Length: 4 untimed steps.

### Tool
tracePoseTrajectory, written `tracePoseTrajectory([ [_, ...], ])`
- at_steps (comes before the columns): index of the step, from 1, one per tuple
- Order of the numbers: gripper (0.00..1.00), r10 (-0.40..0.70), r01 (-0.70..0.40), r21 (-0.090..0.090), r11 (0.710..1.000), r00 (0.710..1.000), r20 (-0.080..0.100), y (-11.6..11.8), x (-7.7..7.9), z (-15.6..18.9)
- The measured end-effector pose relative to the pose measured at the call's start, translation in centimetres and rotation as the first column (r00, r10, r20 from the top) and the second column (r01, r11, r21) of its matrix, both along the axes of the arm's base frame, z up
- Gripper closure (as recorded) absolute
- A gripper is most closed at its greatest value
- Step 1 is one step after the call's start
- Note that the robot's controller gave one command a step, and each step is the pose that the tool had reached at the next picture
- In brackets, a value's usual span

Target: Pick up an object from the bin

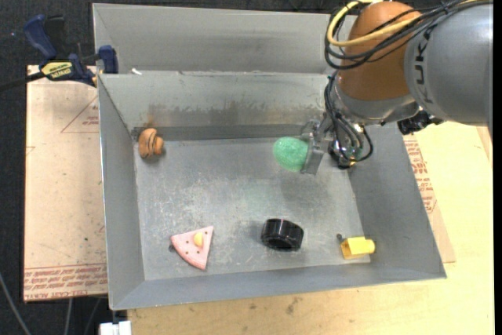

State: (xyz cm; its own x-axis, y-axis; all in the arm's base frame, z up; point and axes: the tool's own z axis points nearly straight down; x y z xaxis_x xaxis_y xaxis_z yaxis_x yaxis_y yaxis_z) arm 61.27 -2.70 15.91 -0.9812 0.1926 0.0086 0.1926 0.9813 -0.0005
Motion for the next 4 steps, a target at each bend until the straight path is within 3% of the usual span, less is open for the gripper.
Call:
tracePoseTrajectory([
  [1, 1.0, 0.012, -0.011, -0.002, 1.0, 1.0, 0.024, 3.7, 0.7, -1.6],
  [2, 1.0, 0.023, -0.023, 0.001, 1.0, 1.0, -0.002, 4.1, -0.9, -0.1],
  [3, 1.0, 0.01, -0.01, -0.001, 1.0, 1.0, 0.025, 4.7, 2.1, -1.8],
  [4, 1.0, 0.012, -0.012, 0.0, 1.0, 1.0, -0.007, 4.3, -0.1, -1.7],
])
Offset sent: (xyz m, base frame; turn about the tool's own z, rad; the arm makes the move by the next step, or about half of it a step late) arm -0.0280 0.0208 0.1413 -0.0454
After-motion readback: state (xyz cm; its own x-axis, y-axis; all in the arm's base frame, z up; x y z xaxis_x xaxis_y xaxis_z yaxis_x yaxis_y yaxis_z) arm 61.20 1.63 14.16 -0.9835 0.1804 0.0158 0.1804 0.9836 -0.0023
